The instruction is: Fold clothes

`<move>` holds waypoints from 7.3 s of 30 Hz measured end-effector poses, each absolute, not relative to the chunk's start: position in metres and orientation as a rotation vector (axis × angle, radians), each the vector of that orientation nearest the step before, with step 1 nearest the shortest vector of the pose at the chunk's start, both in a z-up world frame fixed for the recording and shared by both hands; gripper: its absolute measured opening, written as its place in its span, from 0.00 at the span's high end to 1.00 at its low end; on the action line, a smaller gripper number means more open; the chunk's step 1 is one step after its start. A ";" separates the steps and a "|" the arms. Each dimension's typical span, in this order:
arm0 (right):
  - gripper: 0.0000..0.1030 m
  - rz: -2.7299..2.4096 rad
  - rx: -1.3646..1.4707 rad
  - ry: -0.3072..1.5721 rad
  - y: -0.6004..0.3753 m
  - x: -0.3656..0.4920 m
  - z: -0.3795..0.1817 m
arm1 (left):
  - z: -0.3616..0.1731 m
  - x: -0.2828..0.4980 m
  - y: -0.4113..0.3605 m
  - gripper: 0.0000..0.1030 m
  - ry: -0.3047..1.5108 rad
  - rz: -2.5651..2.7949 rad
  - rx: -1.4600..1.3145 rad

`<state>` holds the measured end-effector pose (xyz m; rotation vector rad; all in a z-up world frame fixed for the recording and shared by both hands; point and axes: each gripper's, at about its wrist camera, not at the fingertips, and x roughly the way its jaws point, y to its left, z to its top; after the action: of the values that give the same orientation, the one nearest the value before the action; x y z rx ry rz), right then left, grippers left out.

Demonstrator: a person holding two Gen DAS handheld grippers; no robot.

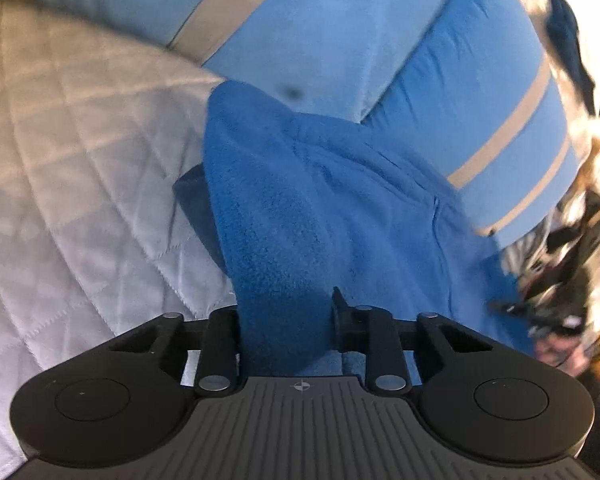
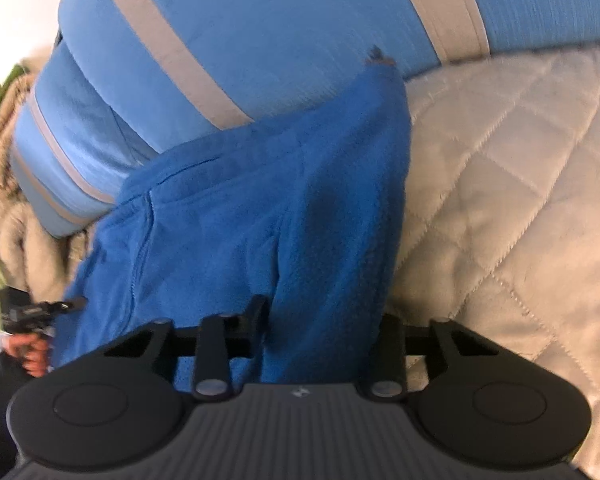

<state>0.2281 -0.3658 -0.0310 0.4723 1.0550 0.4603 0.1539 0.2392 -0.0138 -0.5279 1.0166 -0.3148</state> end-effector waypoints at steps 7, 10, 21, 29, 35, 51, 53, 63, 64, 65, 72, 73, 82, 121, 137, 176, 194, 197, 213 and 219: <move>0.77 0.441 0.409 0.970 -0.355 0.204 0.020 | 0.034 0.141 0.223 0.80 0.958 -0.301 -0.430; 0.77 0.438 0.390 0.930 -0.352 0.194 0.042 | 0.058 0.134 0.216 0.81 0.923 -0.311 -0.389; 0.78 0.432 0.347 0.783 -0.343 0.162 0.127 | 0.149 0.105 0.197 0.82 0.767 -0.283 -0.231; 0.78 0.428 0.326 0.717 -0.340 0.149 0.166 | 0.177 0.088 0.197 0.82 0.703 -0.285 -0.210; 0.78 0.436 0.325 0.702 -0.338 0.143 0.174 | 0.184 0.084 0.194 0.82 0.689 -0.275 -0.203; 0.78 0.485 0.327 0.699 -0.307 0.146 0.173 | 0.188 0.075 0.229 0.83 0.666 -0.202 -0.242; 0.78 0.498 0.326 0.696 -0.299 0.146 0.173 | 0.189 0.072 0.239 0.83 0.661 -0.185 -0.249; 0.78 0.573 0.326 0.696 -0.233 0.157 0.174 | 0.198 0.057 0.297 0.83 0.636 -0.081 -0.260; 0.78 0.584 0.328 0.697 -0.225 0.158 0.173 | 0.199 0.056 0.303 0.83 0.633 -0.067 -0.259; 0.78 0.594 0.330 0.698 -0.217 0.160 0.173 | 0.200 0.054 0.309 0.83 0.631 -0.053 -0.256; 0.79 0.655 0.348 0.710 -0.157 0.172 0.164 | 0.208 0.045 0.355 0.83 0.613 0.040 -0.248; 0.79 0.663 0.353 0.712 -0.149 0.174 0.162 | 0.208 0.043 0.361 0.83 0.612 0.050 -0.248; 0.80 0.744 0.362 0.720 -0.079 0.189 0.155 | 0.208 0.031 0.416 0.83 0.608 0.127 -0.252; 0.00 0.523 0.303 0.762 -0.118 0.116 0.005 | 0.064 0.078 0.455 0.17 0.614 0.361 -0.077; 0.00 0.534 0.244 0.769 -0.107 0.119 -0.001 | 0.000 0.079 0.474 0.13 0.621 0.411 -0.153; 0.00 0.478 0.295 0.718 -0.118 0.118 0.010 | -0.025 0.156 0.304 0.00 0.741 0.296 0.065; 0.00 0.405 0.261 0.757 -0.122 0.118 0.006 | 0.017 0.126 0.261 0.00 0.614 0.346 0.077; 0.00 0.403 0.254 0.755 -0.122 0.117 0.006 | 0.031 0.129 0.241 0.00 0.588 0.317 0.037; 0.00 0.328 0.251 0.789 -0.129 0.122 0.007 | -0.040 0.158 0.126 0.00 0.618 0.190 0.074; 0.00 0.325 0.234 0.793 -0.125 0.120 0.010 | -0.043 0.158 0.124 0.00 0.598 0.195 0.085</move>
<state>0.1203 -0.1253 0.0101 0.2339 0.7929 0.3246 0.1580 0.1239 -0.0427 0.0848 0.5978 0.1954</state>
